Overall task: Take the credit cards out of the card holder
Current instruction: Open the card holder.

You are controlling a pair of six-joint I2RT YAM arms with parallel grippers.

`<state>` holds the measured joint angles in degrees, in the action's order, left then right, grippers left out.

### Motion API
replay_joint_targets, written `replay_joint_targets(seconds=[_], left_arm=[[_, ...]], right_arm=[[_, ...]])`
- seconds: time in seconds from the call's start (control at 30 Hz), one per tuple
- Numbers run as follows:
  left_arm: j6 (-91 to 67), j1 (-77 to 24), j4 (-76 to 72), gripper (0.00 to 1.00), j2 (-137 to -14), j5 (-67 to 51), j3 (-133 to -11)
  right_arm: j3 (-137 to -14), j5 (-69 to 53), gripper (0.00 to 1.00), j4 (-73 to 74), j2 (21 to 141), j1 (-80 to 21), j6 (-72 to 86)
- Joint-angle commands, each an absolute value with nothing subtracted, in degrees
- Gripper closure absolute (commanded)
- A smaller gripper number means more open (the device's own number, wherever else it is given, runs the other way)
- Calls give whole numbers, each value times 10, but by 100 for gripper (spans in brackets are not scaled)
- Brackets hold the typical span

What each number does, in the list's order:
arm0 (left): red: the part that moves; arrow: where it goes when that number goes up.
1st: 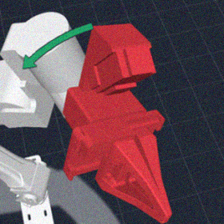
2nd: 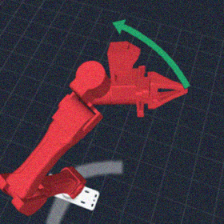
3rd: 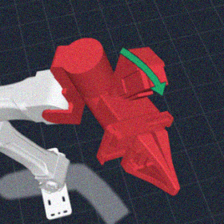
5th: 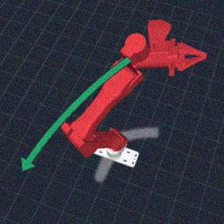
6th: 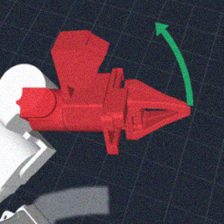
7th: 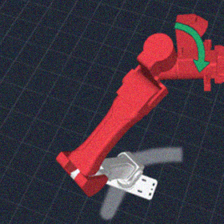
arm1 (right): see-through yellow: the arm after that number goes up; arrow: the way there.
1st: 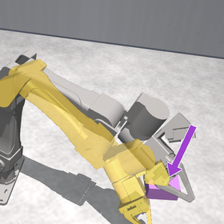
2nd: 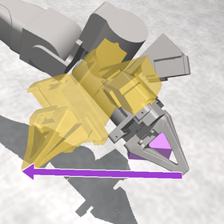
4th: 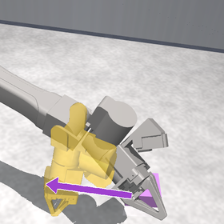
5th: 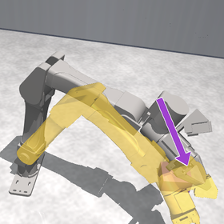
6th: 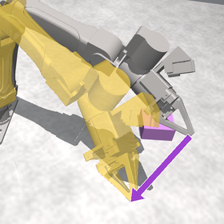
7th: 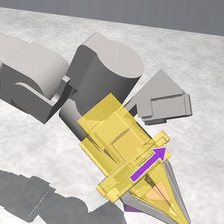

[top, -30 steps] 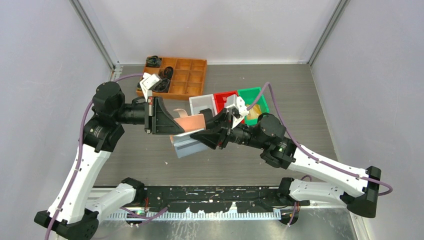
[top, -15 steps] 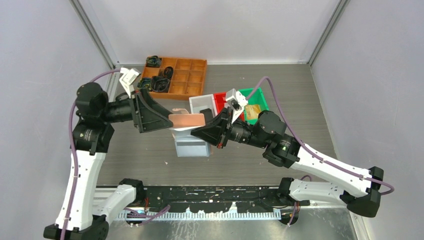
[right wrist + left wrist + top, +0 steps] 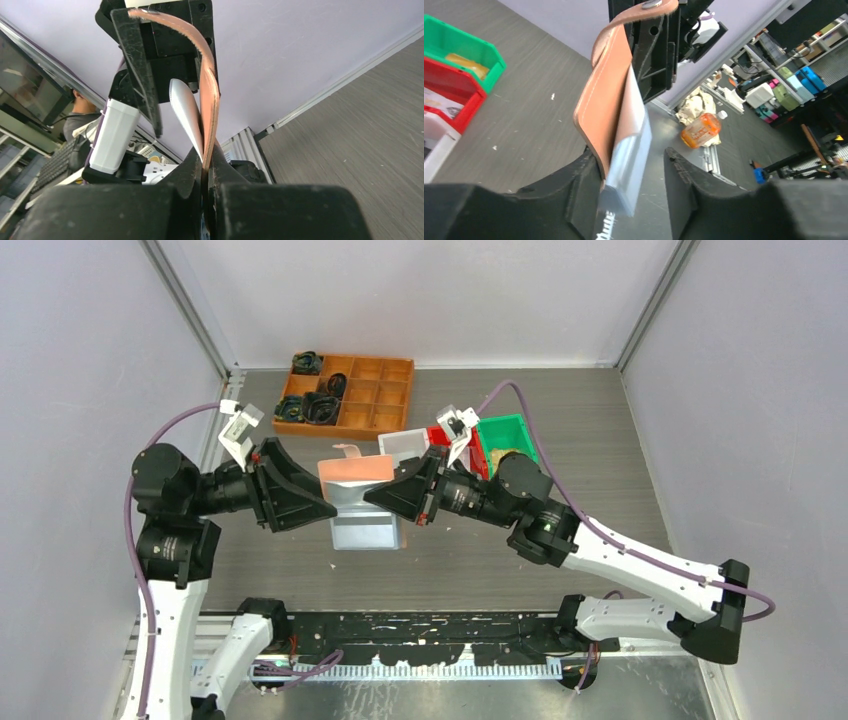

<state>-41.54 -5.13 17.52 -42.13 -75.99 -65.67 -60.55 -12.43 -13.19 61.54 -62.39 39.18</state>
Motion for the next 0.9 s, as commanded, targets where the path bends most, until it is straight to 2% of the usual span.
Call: replay_joint_targets(seconds=[0.0,0.13,0.23,0.27,0.33,0.43,0.47,0.67,0.87], left_arm=[[-397,-49,150,58,-423,-741,-650],[-332,-48,220,65,-421,-722,-660],[-338,-49,216,79,-419,-704,-657],[-341,-49,214,86,-418,-696,-656],[-351,-49,213,99,-420,-673,-657],[-412,-49,186,100,-432,-653,-660],[-439,-48,172,100,-439,-649,-662],[-529,-48,154,100,-483,-622,-691],[-580,-48,133,100,-493,-610,-699]], right_arm=[[-646,-143,99,-229,630,-623,447],[-651,-152,99,-233,640,-624,458],[-651,-158,99,-243,648,-624,472],[-652,-160,95,-247,653,-624,476],[-649,-164,75,-254,658,-624,480],[-630,-182,56,-266,647,-623,471],[-620,-190,53,-266,638,-624,466],[-559,-223,46,-251,575,-623,448],[-513,-218,44,-230,537,-623,418]])
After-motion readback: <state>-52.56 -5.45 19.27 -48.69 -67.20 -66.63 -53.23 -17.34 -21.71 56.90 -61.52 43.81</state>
